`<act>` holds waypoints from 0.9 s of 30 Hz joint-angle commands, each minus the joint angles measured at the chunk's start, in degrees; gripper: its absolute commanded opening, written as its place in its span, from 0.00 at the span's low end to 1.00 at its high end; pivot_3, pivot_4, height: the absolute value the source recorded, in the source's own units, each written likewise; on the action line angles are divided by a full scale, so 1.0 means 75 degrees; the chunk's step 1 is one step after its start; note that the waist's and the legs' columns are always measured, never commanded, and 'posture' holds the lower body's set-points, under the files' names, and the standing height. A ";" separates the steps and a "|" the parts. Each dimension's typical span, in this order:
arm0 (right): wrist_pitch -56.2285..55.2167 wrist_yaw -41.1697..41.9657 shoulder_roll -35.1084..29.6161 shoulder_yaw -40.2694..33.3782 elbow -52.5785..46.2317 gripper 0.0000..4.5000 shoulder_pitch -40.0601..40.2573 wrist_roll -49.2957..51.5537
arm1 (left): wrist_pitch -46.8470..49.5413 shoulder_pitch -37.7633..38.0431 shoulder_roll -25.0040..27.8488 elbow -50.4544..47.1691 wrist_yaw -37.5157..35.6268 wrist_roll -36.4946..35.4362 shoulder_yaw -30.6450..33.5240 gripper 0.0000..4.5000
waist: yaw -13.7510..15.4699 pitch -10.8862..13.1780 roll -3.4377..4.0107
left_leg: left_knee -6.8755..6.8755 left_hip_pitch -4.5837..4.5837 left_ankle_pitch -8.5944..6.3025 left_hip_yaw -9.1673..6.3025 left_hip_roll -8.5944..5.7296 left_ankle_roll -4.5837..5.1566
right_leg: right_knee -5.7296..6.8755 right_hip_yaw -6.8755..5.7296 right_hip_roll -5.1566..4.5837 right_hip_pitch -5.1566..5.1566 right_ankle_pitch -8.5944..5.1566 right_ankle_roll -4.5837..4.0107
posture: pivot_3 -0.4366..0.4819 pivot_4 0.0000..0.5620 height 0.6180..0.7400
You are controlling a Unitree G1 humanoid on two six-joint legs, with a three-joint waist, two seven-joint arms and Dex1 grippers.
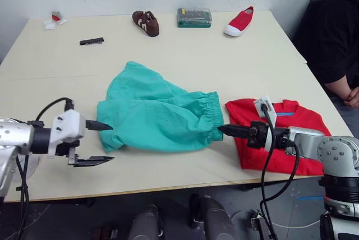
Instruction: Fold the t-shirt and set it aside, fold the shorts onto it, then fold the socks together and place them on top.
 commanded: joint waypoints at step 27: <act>0.0677 0.0329 -0.0558 -0.0655 0.0163 0.00 -0.0143 0.0996 | -0.0979 0.0302 0.1343 0.1691 -0.1391 -0.0076 -0.0188 0.01 | 0.0029 -0.0011 0.0041 | -0.0006 0.0002 -0.0030 0.0003 0.0009 0.0035 | -0.0005 -0.0010 0.0000 -0.0003 -0.0005 -0.0012 | 0.48 0.27 1.00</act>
